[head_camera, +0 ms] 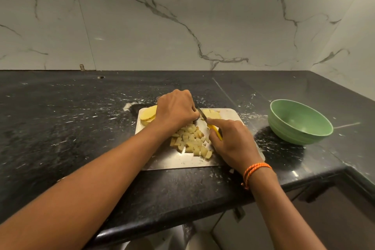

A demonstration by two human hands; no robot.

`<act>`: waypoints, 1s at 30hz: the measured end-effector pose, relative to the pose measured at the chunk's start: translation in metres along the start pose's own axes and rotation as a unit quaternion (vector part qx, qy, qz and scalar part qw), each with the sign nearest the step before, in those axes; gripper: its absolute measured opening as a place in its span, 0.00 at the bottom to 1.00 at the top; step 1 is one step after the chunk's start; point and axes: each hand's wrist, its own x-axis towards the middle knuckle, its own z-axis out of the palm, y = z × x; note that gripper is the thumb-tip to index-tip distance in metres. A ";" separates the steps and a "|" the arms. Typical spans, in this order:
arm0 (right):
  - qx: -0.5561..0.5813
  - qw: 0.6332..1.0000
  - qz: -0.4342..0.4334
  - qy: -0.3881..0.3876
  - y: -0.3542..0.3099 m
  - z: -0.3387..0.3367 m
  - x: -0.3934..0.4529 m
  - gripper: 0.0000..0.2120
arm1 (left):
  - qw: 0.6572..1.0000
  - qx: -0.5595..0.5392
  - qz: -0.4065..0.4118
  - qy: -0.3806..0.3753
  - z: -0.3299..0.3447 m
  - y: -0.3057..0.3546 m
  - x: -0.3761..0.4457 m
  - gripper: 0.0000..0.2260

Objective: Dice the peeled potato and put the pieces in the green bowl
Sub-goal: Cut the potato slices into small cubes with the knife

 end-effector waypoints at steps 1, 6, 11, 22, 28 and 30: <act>0.001 1.000 -0.002 0.002 0.000 -0.003 -0.007 0.18 | 1.000 -0.002 0.001 -0.004 0.000 0.000 0.000 0.13; 0.035 0.999 -0.011 0.006 0.004 -0.029 -0.056 0.18 | 0.999 -0.038 0.011 -0.023 -0.002 -0.004 0.001 0.12; 0.095 0.990 0.029 0.097 0.033 -0.039 -0.046 0.16 | 0.996 -0.079 0.043 -0.005 0.001 -0.007 0.000 0.10; -0.028 0.999 -0.004 0.021 0.038 -0.025 -0.012 0.16 | 0.988 -0.090 0.087 -0.087 0.002 -0.010 0.006 0.17; 0.047 0.998 -0.021 0.026 0.027 -0.023 -0.032 0.16 | 0.984 -0.131 0.075 -0.092 -0.006 -0.013 0.007 0.20; 0.058 0.997 -0.006 0.044 0.027 -0.024 -0.033 0.16 | 0.985 -0.127 0.078 -0.089 -0.006 -0.013 0.007 0.19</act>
